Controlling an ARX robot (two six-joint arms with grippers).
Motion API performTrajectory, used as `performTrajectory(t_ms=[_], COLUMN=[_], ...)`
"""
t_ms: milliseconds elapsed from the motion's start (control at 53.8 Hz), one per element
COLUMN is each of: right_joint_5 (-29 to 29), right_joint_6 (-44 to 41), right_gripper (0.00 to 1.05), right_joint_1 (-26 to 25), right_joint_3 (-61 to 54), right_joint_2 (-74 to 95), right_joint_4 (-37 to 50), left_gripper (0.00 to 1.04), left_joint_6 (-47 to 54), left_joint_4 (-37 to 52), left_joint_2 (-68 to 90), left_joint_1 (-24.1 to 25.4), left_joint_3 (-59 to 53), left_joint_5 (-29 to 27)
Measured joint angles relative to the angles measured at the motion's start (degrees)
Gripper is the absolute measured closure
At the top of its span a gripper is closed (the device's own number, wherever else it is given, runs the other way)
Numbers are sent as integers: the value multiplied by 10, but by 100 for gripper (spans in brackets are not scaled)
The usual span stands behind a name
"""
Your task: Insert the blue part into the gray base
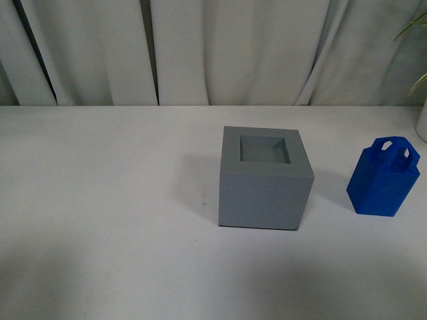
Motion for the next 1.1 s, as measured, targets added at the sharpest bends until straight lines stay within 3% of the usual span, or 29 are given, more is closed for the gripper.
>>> performTrajectory(t_ms=[1096], right_joint_5=[0], right_joint_6=[0], right_gripper=[7], right_joint_1=[0], right_joint_3=[0], right_joint_2=[0], right_joint_4=[0], left_gripper=[6], left_joint_6=[0], left_joint_4=[0], left_joint_2=[0], left_joint_1=[0], left_joint_3=[0], left_joint_5=[0])
